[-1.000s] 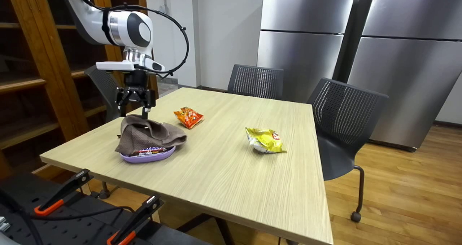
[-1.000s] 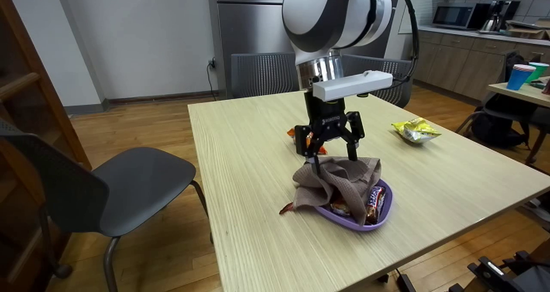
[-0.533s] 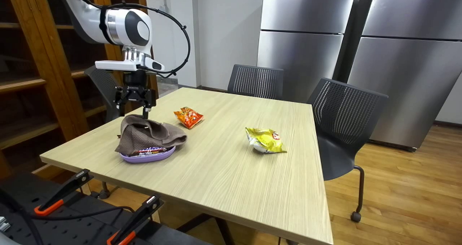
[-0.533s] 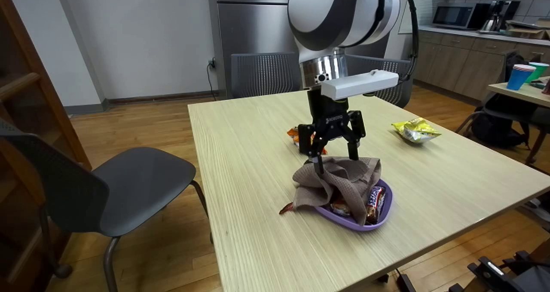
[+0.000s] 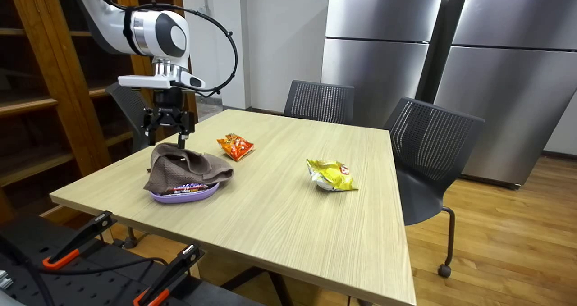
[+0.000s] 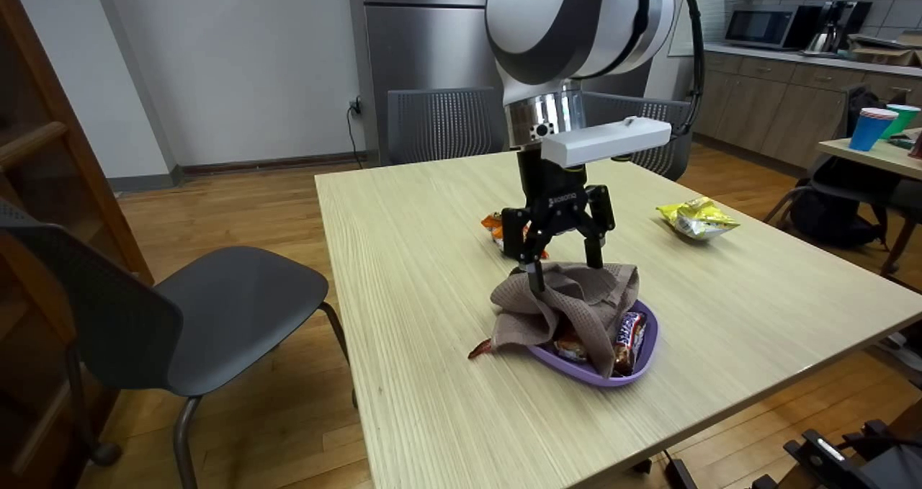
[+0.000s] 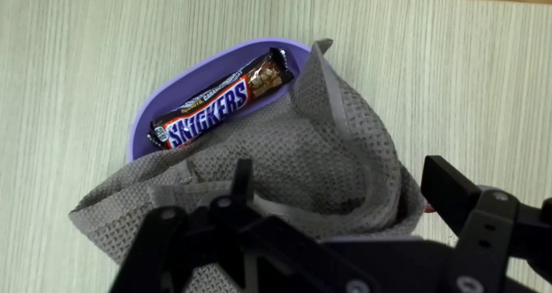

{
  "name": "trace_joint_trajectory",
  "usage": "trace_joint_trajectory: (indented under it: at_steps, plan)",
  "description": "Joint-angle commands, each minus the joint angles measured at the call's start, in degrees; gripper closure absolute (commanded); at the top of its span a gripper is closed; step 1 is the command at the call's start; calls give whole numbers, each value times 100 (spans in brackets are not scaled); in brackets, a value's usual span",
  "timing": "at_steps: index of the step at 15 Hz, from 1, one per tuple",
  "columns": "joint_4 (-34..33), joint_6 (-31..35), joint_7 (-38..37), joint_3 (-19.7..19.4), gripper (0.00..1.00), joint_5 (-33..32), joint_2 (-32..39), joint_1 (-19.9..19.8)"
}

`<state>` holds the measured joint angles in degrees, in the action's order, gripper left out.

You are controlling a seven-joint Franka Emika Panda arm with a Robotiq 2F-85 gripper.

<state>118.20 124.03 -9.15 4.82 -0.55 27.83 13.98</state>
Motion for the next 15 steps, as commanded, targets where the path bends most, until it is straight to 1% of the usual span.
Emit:
trace_joint_trajectory:
  at_steps: [1, 15]
  plan:
    - [66, 97, 77, 61, 0, -59, -25, -92]
    - [939, 931, 320, 202, 0, 126, -312, -195]
